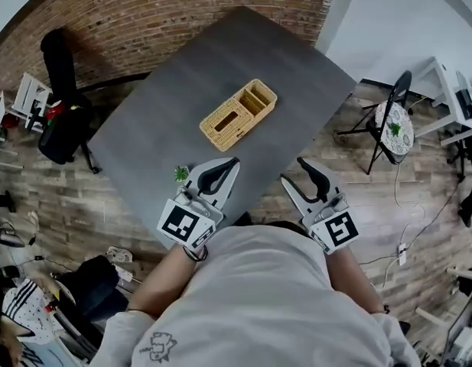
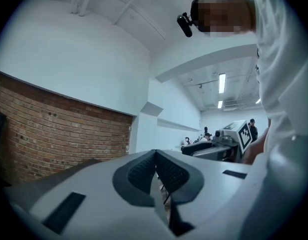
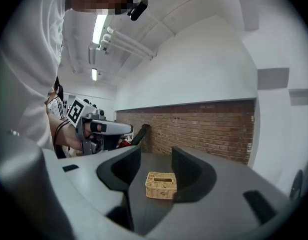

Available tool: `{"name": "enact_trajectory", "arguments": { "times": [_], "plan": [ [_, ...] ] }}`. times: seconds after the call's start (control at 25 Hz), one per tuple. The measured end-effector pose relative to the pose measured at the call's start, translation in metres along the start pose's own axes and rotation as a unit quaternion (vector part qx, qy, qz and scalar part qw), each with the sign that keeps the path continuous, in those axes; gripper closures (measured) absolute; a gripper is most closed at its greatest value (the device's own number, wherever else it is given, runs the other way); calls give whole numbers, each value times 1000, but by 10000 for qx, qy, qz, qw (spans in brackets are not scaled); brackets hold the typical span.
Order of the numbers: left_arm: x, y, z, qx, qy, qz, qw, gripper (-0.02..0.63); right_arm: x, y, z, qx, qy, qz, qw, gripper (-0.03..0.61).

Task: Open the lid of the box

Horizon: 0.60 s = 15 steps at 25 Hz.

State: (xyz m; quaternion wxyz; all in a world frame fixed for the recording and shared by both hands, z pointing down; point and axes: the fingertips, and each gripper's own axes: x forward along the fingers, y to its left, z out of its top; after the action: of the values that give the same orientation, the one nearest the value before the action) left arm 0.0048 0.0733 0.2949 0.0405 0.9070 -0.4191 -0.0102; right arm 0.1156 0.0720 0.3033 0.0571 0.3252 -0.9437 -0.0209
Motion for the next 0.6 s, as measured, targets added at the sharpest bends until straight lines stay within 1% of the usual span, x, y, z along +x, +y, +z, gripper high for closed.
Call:
{"name": "enact_trajectory", "arguments": {
  "times": [0.16, 0.32, 0.48, 0.6],
  "plan": [
    [-15, 21, -2, -26, -32, 407, 9992, 603, 28, 4, -1, -46, 3, 397, 9992, 381],
    [-28, 38, -3, -31, -21, 888, 9960, 603, 56, 7, -2, -72, -13, 891, 9960, 382],
    [-35, 54, -6, -44, -39, 1357, 9907, 603, 82, 5, -6, -93, -39, 1359, 9907, 381],
    [-36, 66, -7, -67, -54, 1775, 9841, 603, 102, 2, -6, -135, -74, 1774, 9840, 382]
  ]
}}
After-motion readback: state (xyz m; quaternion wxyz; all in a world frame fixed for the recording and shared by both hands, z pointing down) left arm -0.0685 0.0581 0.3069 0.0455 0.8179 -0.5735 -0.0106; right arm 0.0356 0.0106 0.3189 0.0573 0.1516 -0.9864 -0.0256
